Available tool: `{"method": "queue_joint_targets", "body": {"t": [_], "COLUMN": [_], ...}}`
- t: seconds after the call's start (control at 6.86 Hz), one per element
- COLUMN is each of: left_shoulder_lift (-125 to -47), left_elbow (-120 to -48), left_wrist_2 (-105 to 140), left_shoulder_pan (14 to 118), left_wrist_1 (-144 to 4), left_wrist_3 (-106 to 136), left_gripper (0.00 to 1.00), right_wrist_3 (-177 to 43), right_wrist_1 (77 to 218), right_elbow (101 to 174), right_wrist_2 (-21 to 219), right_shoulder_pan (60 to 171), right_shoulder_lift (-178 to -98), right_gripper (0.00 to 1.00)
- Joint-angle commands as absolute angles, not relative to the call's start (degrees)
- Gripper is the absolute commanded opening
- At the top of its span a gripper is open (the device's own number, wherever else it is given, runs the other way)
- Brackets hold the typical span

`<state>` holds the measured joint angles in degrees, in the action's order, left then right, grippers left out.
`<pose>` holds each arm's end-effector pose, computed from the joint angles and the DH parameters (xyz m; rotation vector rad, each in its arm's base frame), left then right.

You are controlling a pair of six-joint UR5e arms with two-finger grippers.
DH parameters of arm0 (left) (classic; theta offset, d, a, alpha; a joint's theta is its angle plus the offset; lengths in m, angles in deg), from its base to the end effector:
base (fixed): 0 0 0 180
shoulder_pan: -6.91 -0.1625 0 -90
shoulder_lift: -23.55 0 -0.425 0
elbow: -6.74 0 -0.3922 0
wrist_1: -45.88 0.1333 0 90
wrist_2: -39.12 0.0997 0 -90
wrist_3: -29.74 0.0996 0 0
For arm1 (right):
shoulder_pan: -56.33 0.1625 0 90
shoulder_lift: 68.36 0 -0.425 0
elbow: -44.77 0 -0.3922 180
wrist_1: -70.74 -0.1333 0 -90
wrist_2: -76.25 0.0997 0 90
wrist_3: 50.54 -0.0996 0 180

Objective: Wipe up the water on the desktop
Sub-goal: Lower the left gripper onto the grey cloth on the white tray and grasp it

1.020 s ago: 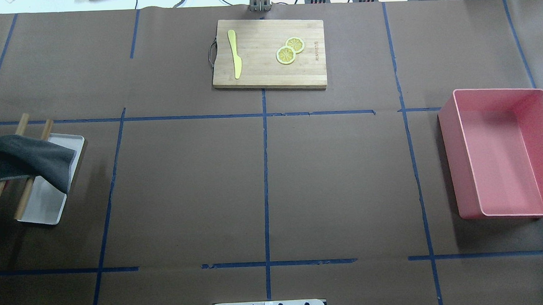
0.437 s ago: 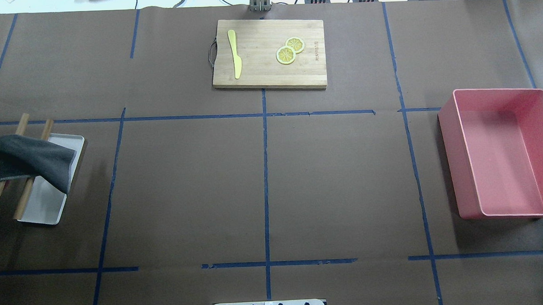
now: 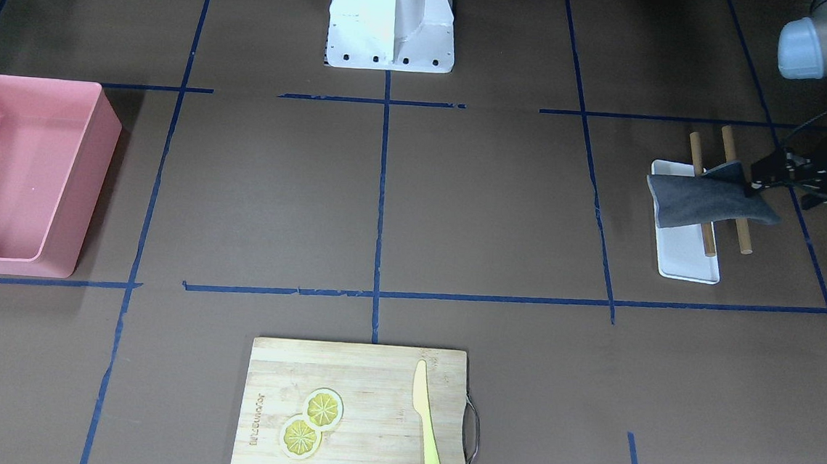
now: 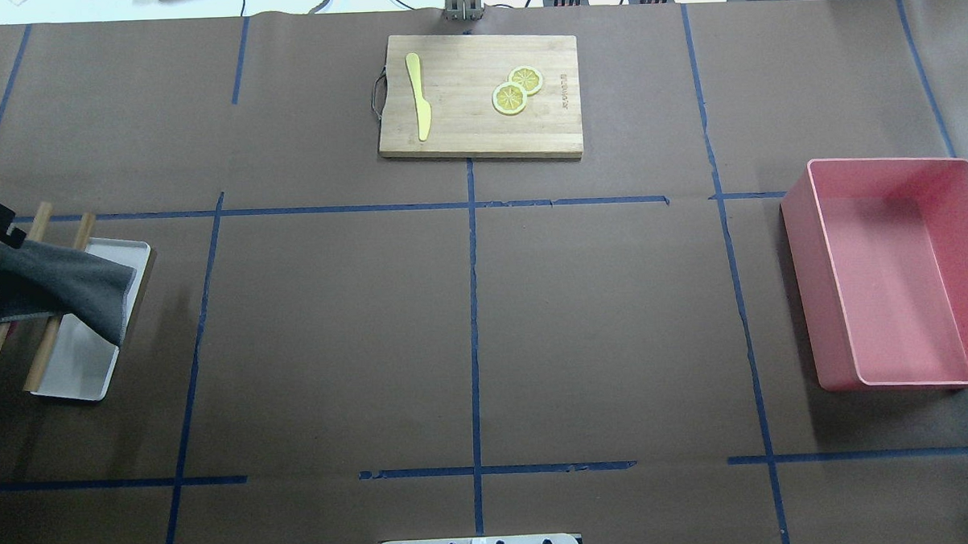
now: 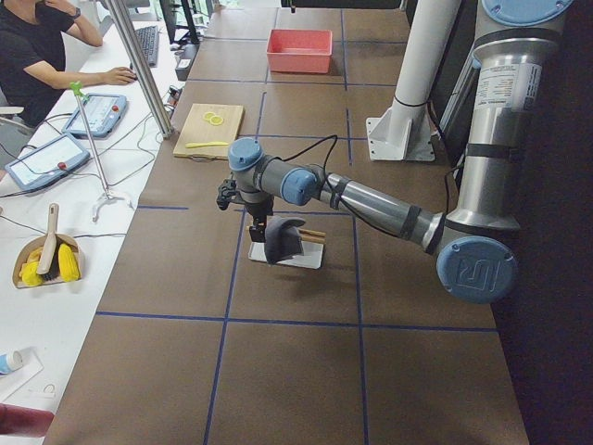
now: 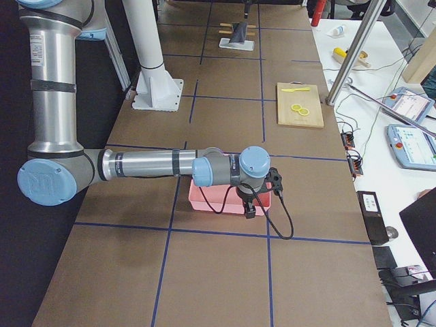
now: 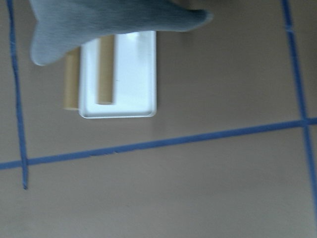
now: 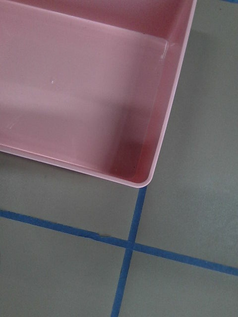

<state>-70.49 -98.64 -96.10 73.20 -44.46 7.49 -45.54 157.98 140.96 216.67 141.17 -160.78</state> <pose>0.1507 -0.4989 0.4884 -0.0042 0.8471 0.1600 0.0132 -0.4828 0.6130 0.1055 -0.8809 -0.2157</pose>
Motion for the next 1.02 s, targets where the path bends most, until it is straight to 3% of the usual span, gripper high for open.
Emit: {"method": "queue_joint_targets", "body": {"t": [0.0, 0.44, 0.58, 0.87], "left_shoulder_lift": [-70.5, -70.15, -70.06, -69.97], "left_elbow": [-98.56, -98.2, -98.64, -98.73], "left_wrist_2": [-95.79, -92.12, -91.58, -91.57], "left_shoulder_pan": [69.23, 69.22, 69.22, 69.31], "left_wrist_1": [-45.18, -45.09, -45.09, -45.18], "left_wrist_3": [4.25, 3.99, 4.16, 4.25], "left_gripper": [0.99, 0.78, 0.49, 0.08], "right_wrist_3": [-45.62, -45.53, -45.53, -45.53], "right_wrist_1": [158.02, 158.02, 158.02, 158.02], "right_elbow": [140.92, 140.83, 140.83, 140.83], "right_wrist_2": [216.7, 216.7, 216.7, 216.7], "right_shoulder_pan": [140.97, 140.97, 140.88, 140.79], "right_shoulder_lift": [-160.82, -160.82, -160.82, -160.91], "right_gripper": [1.0, 1.0, 1.0, 1.0]}}
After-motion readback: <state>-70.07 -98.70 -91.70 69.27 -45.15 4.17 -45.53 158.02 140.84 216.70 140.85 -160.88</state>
